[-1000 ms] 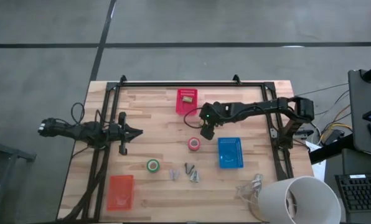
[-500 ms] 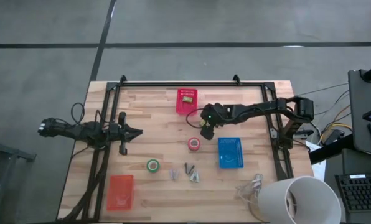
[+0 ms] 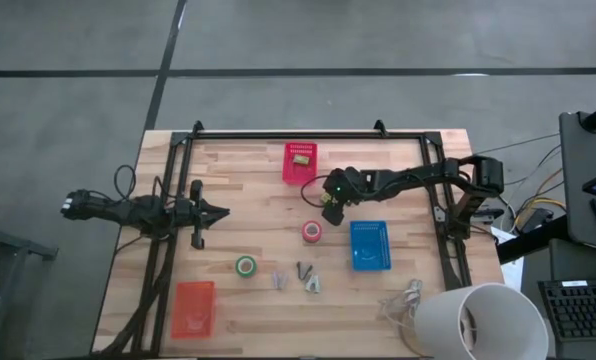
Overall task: Pick and place Stapler, Stapler remover, tape
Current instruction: Put the top green staple box into the red bin
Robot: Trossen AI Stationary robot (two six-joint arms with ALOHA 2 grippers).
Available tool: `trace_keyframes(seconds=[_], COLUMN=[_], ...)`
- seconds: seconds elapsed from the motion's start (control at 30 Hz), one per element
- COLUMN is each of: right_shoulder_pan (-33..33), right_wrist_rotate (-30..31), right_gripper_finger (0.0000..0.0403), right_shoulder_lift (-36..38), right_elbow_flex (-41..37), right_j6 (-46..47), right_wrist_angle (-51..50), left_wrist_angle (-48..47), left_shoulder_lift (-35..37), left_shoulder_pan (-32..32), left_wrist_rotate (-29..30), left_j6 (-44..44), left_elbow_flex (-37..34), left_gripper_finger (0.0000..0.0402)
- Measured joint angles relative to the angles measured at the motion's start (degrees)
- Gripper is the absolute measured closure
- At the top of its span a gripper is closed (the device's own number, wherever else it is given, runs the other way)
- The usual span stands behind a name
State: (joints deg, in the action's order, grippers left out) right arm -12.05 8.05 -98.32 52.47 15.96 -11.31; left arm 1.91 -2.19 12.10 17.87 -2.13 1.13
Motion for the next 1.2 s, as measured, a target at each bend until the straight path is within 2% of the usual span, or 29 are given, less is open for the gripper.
trace_keyframes(seconds=[0.43, 0.73, 1.2], right_shoulder_pan=[0.0, 0.0, 0.0], right_wrist_rotate=[1.4, 1.1, 0.5], right_gripper_finger=[0.0166, 0.0192, 0.0203], right_shoulder_lift=[0.0, -0.2, -1.0], right_elbow_flex=[-3.2, -3.4, -3.8], right_j6=[1.0, 0.8, 1.8], right_wrist_angle=[5.5, 5.7, 5.8], left_wrist_angle=[0.0, 0.0, 0.0], left_shoulder_lift=[0.0, 0.0, 0.0], left_shoulder_pan=[0.0, 0.0, 0.0], left_wrist_rotate=[0.0, 0.0, 0.0], left_j6=[0.0, 0.0, 0.0], left_elbow_flex=[0.0, 0.0, 0.0], left_gripper_finger=[0.0376, 0.0376, 0.0376])
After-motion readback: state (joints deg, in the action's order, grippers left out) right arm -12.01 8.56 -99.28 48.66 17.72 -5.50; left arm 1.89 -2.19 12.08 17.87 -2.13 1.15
